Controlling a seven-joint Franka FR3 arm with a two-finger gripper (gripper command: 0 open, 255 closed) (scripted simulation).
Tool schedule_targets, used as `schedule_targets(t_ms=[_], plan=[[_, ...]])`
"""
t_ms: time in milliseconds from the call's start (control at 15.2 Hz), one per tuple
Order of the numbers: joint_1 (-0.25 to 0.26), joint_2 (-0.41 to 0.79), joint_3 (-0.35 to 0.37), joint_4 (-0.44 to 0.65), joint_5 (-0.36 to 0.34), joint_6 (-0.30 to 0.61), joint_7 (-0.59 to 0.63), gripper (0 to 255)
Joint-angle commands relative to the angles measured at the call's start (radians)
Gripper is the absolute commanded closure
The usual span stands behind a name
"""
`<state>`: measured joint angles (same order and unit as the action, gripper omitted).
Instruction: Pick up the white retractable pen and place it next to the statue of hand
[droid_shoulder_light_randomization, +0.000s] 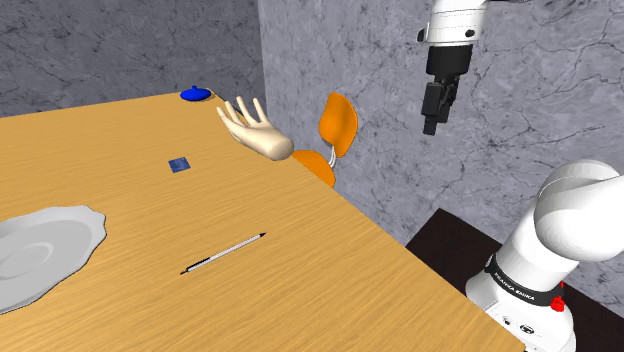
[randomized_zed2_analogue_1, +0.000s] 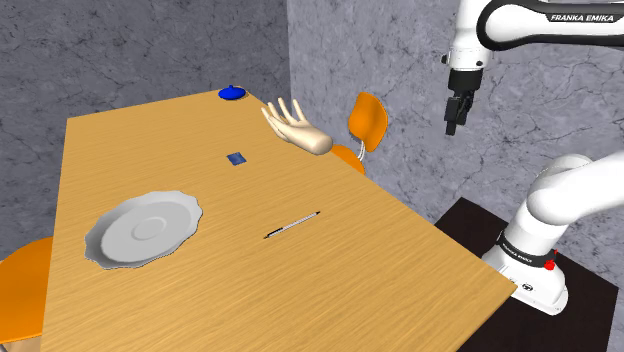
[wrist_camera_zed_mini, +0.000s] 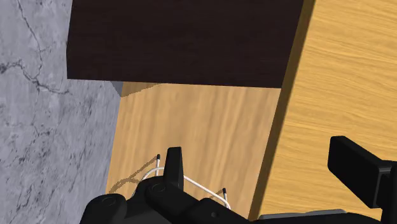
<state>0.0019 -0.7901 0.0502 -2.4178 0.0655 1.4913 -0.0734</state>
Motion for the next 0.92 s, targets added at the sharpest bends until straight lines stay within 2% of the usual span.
schedule_targets(t_ms=[0,858], plan=[[0.0,0.0,0.0,0.0,0.0,0.0,0.0,0],[0.14,0.369,0.159,0.11,-0.045,0.352,-0.151,0]])
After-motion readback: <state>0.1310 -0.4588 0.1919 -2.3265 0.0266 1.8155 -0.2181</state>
